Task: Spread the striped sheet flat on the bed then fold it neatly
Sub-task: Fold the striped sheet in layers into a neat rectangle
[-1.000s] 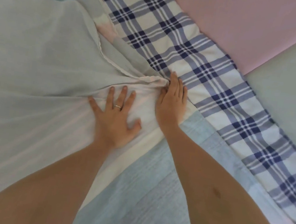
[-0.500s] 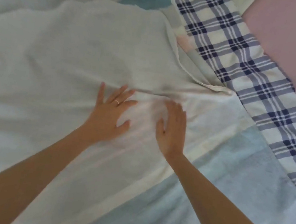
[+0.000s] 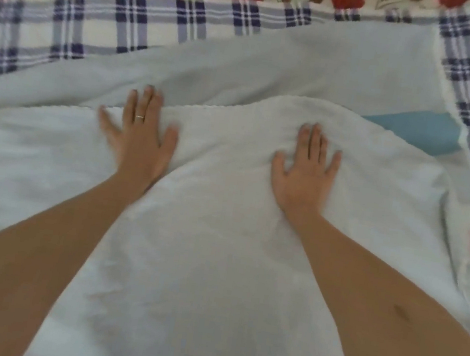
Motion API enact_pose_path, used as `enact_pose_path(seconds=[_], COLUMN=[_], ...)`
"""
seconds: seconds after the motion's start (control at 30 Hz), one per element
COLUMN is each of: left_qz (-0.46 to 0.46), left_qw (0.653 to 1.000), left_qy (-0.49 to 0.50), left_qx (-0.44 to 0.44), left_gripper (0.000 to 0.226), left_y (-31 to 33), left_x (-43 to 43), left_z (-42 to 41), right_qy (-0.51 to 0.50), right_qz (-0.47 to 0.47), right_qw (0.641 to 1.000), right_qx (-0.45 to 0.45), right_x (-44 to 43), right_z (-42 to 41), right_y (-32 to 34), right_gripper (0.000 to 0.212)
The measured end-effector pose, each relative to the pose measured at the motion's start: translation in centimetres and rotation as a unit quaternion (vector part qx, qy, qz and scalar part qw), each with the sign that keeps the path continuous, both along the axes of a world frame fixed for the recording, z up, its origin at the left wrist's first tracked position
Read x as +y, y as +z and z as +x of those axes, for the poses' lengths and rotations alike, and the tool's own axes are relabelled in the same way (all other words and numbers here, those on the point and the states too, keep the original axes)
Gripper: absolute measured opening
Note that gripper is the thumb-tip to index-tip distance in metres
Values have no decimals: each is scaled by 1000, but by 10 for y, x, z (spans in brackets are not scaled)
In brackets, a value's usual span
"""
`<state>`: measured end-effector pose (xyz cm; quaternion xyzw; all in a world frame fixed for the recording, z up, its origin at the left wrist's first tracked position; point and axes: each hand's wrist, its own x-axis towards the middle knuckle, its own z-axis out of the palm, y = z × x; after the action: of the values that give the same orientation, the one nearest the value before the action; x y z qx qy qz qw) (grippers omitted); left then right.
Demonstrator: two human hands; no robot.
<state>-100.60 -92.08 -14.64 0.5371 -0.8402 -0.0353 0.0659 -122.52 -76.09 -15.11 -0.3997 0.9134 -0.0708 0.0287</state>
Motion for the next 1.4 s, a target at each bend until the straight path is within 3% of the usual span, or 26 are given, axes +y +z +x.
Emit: enact_pose_path(seconds=[0.17, 0.47, 0.8, 0.87, 1.0, 1.23, 1.33, 1.4], left_qz=[-73, -33, -85, -79, -27, 20, 20, 18], left_qw=[994, 995, 990, 991, 999, 990, 990, 991], left_qy=[-19, -13, -64, -85, 1, 136, 139, 129], left_qx=[78, 89, 96, 61, 28, 20, 15, 15], left_gripper=[28, 27, 10, 7, 17, 29, 30, 30], left_y=[-4, 2, 51, 50, 15, 10, 9, 11], left_x=[-1, -8, -40, -49, -46, -40, -36, -39], left_z=[-1, -3, -15, -17, -26, -41, -46, -45], right_qy=[2, -3, 12, 13, 14, 7, 3, -8], right_qz=[2, 44, 35, 22, 0, -13, -23, -79], right_qw=[1000, 998, 998, 999, 999, 999, 999, 994], right_qx=[-15, -36, -45, -45, -34, -30, -39, -70], right_x=[-2, -6, -4, -3, -4, -4, -4, -3], right_z=[-1, 0, -4, -2, -4, -1, 2, -2], right_y=[3, 16, 14, 15, 8, 6, 9, 14], right_gripper=[71, 70, 70, 70, 70, 69, 68, 66])
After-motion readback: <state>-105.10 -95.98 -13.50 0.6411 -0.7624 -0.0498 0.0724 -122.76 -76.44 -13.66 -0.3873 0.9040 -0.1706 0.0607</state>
